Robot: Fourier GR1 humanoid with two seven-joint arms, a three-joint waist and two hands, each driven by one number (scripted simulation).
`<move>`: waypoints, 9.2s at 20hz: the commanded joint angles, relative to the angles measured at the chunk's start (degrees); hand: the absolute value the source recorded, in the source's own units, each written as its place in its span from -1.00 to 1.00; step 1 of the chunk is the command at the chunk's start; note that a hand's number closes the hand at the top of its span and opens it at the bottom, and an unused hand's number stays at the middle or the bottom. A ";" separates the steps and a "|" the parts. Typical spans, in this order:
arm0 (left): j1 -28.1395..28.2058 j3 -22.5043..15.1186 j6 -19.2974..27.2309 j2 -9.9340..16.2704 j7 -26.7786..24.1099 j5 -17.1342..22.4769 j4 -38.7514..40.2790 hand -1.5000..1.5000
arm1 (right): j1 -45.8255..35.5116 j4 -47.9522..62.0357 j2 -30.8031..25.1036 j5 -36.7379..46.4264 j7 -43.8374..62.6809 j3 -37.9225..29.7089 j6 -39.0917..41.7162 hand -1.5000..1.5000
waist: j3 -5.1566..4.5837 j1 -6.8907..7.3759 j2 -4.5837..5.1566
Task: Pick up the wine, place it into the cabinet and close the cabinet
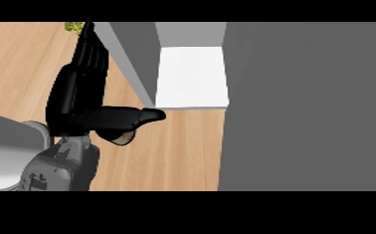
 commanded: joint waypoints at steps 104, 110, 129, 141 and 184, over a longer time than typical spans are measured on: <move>14.62 13.79 -4.57 7.17 -16.07 4.99 25.17 -1.00 | -1.75 -24.55 -5.53 3.57 25.06 11.12 -13.27 -1.00 | 0.29 0.23 0.13; 15.71 12.27 -6.48 3.92 -24.24 4.50 32.16 -1.00 | 0.14 -23.90 -6.46 1.84 22.17 11.13 -11.22 -1.00 | 0.30 -0.04 0.11; 11.98 16.95 -10.87 -0.26 -38.78 9.60 51.75 -1.00 | -3.26 -24.05 -5.50 3.10 25.07 12.36 -14.05 -1.00 | 0.24 -0.02 0.15; 4.59 21.79 -15.22 0.45 -40.31 17.17 57.62 -1.00 | -4.48 -21.62 -5.69 -0.70 24.74 7.56 -13.55 -1.00 | 0.28 0.36 0.30; 26.24 -4.36 -12.91 -1.14 -39.05 19.02 16.40 1.00 | -5.96 -21.20 -5.50 0.15 25.80 6.90 -12.64 -1.00 | 0.37 1.16 -0.15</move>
